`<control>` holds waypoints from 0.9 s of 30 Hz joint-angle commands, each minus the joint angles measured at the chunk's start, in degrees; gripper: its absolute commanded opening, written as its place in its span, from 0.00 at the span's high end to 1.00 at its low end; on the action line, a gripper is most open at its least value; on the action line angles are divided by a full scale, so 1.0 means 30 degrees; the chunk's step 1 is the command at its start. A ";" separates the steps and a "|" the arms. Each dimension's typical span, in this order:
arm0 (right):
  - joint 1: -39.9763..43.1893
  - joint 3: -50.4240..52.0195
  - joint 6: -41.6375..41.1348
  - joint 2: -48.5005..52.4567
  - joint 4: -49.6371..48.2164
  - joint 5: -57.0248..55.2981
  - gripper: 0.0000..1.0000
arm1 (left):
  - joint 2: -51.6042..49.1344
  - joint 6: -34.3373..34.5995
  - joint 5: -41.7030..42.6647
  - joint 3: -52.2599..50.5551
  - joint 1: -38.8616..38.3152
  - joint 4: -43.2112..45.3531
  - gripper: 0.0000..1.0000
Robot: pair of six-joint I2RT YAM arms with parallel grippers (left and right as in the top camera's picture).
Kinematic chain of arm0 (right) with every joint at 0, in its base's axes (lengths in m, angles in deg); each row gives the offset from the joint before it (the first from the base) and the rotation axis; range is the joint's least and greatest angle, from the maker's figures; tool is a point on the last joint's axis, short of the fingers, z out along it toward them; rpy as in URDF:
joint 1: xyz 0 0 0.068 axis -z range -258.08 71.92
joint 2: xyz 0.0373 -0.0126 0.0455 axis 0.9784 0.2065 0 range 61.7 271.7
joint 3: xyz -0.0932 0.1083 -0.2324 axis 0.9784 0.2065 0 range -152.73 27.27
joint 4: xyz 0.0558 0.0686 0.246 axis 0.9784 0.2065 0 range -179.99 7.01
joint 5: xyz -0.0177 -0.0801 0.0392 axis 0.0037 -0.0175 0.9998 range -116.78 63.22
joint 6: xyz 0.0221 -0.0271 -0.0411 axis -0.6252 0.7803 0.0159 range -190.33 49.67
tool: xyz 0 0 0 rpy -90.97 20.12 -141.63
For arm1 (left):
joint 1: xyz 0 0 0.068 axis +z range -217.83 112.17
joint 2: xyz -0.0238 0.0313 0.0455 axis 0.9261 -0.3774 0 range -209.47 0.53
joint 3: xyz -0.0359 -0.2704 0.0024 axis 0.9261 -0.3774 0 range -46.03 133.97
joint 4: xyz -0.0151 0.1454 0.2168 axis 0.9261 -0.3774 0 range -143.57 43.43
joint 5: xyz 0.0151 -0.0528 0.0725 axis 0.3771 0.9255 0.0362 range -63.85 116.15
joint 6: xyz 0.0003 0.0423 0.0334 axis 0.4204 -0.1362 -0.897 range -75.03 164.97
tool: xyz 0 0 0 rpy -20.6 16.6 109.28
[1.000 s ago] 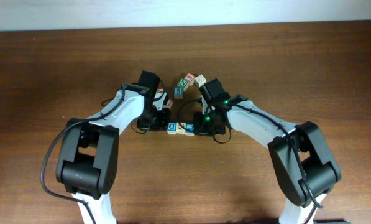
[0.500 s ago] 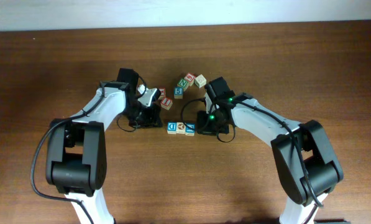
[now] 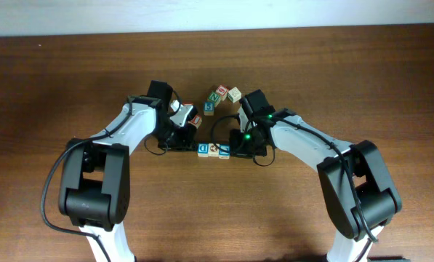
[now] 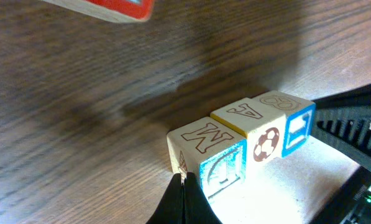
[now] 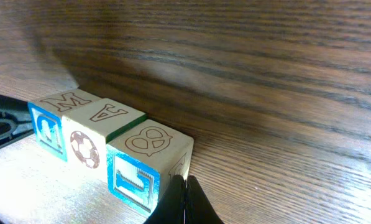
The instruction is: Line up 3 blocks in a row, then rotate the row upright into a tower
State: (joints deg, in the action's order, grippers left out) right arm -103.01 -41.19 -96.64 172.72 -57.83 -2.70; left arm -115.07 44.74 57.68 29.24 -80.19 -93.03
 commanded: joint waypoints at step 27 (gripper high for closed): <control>-0.2601 -0.2040 0.0328 -0.1945 -0.0255 -0.0678 0.96 | 0.0393 0.0000 0.0138 -0.0146 -0.0211 0.0255 1.00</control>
State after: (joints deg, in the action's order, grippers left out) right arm -109.74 -46.83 -95.63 166.84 -58.18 -4.65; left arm -115.09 44.76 52.91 29.09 -79.71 -92.20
